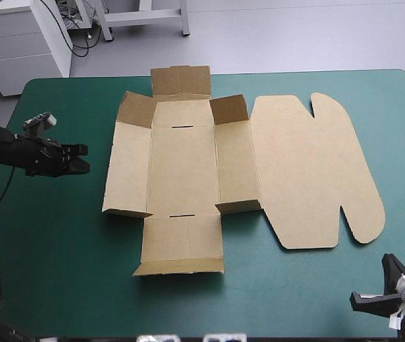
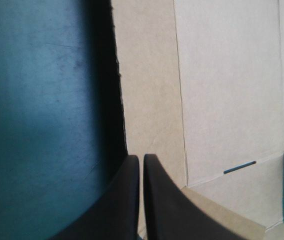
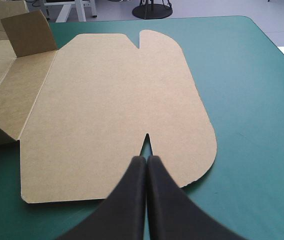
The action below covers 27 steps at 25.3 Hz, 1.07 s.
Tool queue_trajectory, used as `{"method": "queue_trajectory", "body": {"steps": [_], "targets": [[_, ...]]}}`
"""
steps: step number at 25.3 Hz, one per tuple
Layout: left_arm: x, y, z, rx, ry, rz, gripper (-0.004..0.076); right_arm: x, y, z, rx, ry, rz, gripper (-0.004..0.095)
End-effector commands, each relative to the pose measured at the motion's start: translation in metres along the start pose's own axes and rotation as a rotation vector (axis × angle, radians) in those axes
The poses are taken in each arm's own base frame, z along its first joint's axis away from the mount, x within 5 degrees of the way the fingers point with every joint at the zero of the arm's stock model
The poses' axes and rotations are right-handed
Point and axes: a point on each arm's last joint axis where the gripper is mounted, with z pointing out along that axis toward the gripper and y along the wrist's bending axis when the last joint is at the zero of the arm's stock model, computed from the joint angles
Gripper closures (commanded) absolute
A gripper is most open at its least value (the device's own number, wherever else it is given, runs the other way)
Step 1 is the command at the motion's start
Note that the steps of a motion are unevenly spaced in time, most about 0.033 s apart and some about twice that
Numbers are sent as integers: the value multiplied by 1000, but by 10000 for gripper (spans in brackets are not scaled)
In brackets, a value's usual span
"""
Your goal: Fold the box
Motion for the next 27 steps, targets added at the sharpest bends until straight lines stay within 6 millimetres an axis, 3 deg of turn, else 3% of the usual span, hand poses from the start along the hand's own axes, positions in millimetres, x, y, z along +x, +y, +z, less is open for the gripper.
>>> {"method": "queue_trajectory", "body": {"steps": [1,6,11,16,27], "targets": [[-8,-4,-10,129,-44,-48,709,-14,-1,-4,13,-88,-1,922],[-14,-4,7,116,-44,9,687,-14,-1,-4,13,-88,-1,922],[-13,-8,13,76,-24,129,416,-14,-1,-4,13,-88,-1,922],[-14,-7,16,69,-23,89,237,-14,-1,-4,13,-88,-1,922],[-14,3,54,117,103,-30,225,-14,-1,-4,13,-88,-1,922]]}}
